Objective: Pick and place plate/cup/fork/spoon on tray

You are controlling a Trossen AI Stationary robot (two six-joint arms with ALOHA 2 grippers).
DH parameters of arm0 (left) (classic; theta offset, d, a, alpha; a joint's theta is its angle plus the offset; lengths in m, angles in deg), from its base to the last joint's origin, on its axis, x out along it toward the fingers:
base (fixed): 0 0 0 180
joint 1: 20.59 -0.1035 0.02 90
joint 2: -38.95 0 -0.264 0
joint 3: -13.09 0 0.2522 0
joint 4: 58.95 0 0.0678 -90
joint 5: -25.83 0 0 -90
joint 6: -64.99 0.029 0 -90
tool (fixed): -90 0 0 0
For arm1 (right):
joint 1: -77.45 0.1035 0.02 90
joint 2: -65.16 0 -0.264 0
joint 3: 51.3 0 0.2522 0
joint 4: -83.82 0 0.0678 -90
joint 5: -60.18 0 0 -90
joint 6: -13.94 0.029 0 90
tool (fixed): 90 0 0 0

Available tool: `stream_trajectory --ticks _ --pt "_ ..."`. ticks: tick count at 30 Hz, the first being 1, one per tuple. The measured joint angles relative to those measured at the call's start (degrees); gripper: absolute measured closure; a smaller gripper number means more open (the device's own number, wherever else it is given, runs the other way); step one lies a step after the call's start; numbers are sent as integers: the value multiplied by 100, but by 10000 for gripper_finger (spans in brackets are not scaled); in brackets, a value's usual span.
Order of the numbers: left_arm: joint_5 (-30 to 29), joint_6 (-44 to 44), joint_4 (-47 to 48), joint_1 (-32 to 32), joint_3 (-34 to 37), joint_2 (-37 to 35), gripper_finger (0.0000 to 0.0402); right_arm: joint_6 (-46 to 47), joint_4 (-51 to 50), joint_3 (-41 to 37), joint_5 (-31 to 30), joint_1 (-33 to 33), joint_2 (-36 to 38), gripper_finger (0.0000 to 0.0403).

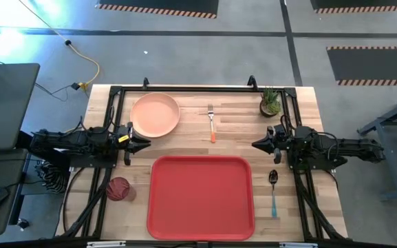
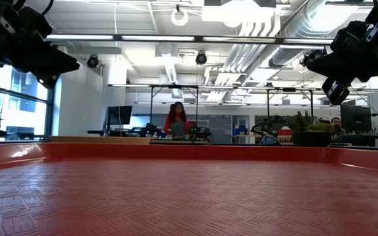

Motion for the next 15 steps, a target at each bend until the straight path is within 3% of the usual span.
stream_trajectory --ticks 15 --pt "0 -2 -2 -1 -1 -2 348 0 0 -1 31 0 0 402"
